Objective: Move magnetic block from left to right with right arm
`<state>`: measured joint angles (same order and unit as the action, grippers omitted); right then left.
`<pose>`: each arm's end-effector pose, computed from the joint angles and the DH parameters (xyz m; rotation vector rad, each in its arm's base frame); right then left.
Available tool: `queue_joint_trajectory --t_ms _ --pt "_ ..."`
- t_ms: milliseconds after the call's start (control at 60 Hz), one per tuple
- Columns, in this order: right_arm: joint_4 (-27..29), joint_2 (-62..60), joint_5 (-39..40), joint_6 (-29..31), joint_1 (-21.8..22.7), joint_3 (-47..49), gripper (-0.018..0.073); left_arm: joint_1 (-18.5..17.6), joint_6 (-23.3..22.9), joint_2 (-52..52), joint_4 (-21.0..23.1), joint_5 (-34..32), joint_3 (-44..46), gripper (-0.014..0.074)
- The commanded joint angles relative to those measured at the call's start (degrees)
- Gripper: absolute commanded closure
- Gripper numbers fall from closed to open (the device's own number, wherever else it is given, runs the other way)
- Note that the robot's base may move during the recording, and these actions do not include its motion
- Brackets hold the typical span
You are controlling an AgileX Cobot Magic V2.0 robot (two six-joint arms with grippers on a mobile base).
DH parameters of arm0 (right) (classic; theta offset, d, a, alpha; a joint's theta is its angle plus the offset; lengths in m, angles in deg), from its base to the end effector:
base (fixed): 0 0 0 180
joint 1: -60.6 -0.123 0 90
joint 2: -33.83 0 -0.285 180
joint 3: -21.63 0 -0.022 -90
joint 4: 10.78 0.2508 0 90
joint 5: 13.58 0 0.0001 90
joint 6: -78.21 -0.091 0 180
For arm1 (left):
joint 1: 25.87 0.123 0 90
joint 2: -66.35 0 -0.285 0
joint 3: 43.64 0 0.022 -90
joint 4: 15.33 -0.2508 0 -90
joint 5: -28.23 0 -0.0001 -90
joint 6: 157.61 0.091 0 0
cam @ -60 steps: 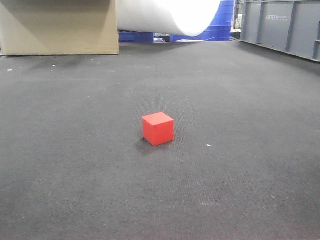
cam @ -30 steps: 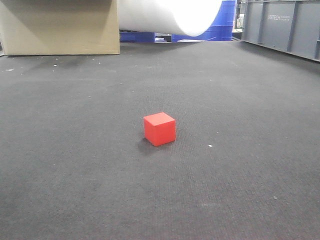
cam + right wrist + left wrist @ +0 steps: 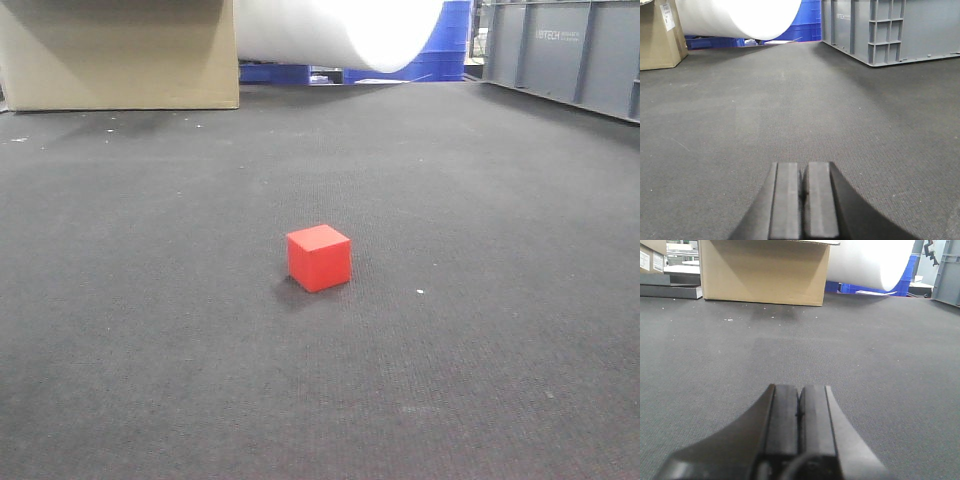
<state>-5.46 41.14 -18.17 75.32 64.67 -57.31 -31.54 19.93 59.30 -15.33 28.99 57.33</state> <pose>0.0570 -0.0034 0.1962 0.1636 1.5770 0.0621 0.0565 -0.0056 0.2020 0.0425 1.5161 -0.1136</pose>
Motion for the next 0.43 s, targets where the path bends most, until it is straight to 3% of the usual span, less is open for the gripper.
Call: queue_joint_trajectory --t_ms 0,417 --pt "-0.5 -1.1 5.7 0.0 0.3 0.3 0.0492 0.1 -0.2 0.6 0.0 -5.2 -0.5 0.0713" --pt "-0.5 -1.1 5.7 0.0 0.3 0.3 0.0492 0.1 -0.2 0.6 0.0 -5.2 -0.5 0.0713"
